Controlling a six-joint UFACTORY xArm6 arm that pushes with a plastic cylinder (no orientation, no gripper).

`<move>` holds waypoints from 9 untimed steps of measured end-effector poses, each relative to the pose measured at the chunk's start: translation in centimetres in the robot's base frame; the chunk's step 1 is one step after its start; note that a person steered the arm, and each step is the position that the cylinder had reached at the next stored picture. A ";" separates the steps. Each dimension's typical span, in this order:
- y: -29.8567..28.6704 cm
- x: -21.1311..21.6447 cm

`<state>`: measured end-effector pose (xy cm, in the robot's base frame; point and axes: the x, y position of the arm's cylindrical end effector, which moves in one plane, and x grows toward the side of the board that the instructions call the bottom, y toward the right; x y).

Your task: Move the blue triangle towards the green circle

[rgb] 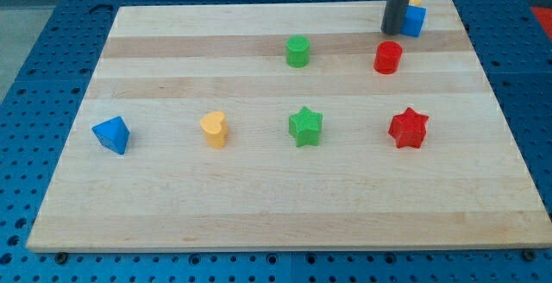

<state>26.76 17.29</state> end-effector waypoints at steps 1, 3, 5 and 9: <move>-4.2 -0.8; -20.6 -3.0; -38.3 8.0; -47.8 13.6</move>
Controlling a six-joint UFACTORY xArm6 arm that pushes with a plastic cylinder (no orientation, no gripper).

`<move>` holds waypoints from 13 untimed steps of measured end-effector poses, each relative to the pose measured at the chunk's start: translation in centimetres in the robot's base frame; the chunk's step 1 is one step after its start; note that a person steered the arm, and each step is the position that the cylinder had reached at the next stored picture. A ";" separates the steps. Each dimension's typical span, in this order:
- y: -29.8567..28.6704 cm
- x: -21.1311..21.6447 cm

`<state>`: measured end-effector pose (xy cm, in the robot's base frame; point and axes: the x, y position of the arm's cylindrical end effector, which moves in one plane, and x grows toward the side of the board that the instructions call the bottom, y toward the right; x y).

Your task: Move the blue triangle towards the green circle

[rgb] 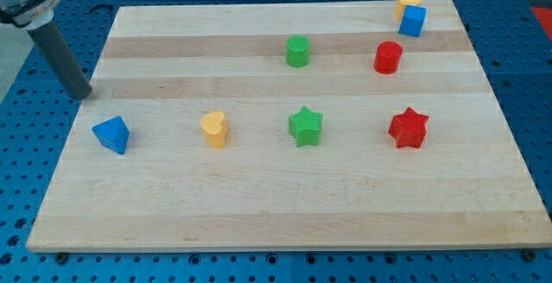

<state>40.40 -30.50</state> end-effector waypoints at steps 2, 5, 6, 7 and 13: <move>1.2 8.2; 7.5 7.4; 7.5 3.6; 7.5 3.7; 11.5 -11.8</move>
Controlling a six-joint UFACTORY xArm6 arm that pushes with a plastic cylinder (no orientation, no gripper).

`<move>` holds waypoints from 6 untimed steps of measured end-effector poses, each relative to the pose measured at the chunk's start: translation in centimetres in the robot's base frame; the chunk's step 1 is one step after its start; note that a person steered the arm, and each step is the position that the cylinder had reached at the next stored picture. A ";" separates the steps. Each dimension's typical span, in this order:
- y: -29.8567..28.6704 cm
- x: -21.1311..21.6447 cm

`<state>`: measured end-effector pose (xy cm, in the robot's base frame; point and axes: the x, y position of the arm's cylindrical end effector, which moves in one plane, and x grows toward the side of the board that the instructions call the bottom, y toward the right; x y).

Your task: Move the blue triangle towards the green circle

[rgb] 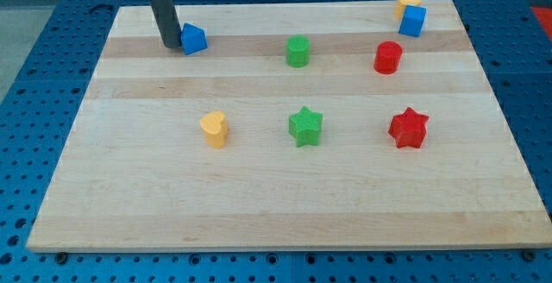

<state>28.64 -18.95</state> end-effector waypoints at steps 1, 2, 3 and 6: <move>-0.5 0.0; 5.5 -0.4; 12.5 -1.5; 25.9 -4.3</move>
